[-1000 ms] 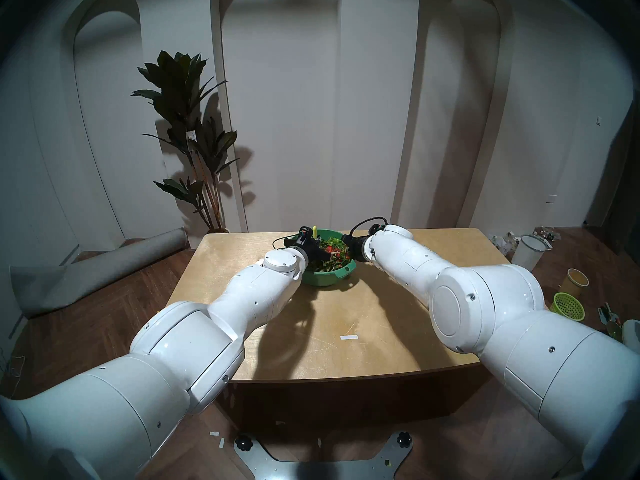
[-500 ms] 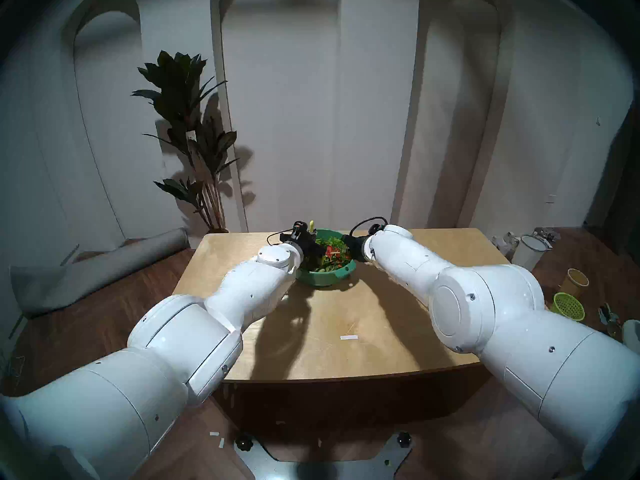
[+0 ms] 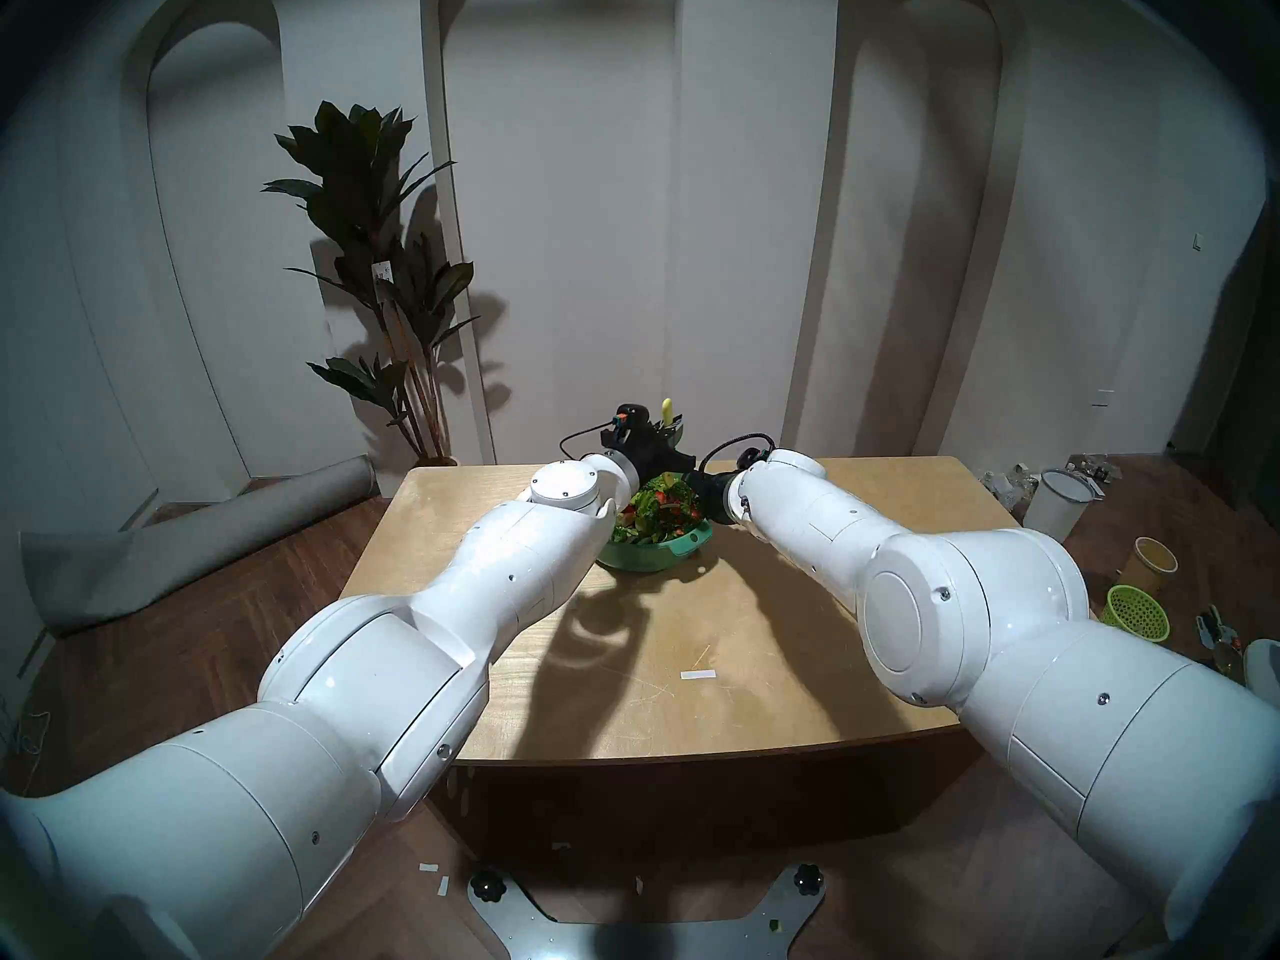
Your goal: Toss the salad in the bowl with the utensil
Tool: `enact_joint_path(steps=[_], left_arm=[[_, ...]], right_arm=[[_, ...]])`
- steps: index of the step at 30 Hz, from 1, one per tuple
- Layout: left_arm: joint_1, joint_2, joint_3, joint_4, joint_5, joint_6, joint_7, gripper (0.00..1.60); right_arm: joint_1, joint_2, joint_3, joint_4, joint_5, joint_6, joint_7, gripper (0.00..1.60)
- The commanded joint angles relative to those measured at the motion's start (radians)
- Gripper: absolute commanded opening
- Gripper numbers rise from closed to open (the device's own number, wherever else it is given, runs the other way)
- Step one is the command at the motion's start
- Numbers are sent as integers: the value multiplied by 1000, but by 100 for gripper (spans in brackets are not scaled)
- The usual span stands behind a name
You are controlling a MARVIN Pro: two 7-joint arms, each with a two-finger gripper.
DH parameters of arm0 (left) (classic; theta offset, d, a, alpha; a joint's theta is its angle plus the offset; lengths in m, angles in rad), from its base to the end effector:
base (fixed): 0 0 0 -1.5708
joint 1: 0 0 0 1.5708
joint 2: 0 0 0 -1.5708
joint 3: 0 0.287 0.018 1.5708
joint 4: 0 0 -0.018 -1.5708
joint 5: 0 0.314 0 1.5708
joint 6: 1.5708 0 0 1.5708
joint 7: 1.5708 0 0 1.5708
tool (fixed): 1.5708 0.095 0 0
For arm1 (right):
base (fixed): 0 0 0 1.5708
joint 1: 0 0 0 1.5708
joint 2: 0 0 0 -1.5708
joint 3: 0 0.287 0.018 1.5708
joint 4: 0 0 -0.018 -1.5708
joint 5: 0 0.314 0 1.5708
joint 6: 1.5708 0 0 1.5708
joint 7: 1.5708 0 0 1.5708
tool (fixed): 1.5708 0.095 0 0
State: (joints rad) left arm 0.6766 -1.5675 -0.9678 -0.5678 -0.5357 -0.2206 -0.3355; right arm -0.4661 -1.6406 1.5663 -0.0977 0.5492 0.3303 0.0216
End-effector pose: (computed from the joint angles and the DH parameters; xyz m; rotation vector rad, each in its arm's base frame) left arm 0.6030 -0.1516 -0.2362 1.7982 -0.5389 1.8699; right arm 0.6230 0.0662 -0.2974 -2.4121 0.4652 -1.1034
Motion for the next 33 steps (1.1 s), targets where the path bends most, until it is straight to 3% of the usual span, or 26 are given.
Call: enact_joint_path(steps=[1, 16, 33], left_arm=[[55, 24, -16, -122, -33, 35, -27, 0], [126, 65, -26, -213, -35, 120, 58, 0], [105, 30, -45, -141, -58, 129, 110, 0]], right_arm=[[39, 1, 2, -34, 2, -11, 7, 29], [37, 1, 2, -38, 2, -12, 7, 29], [37, 1, 2, -37, 2, -12, 7, 29]])
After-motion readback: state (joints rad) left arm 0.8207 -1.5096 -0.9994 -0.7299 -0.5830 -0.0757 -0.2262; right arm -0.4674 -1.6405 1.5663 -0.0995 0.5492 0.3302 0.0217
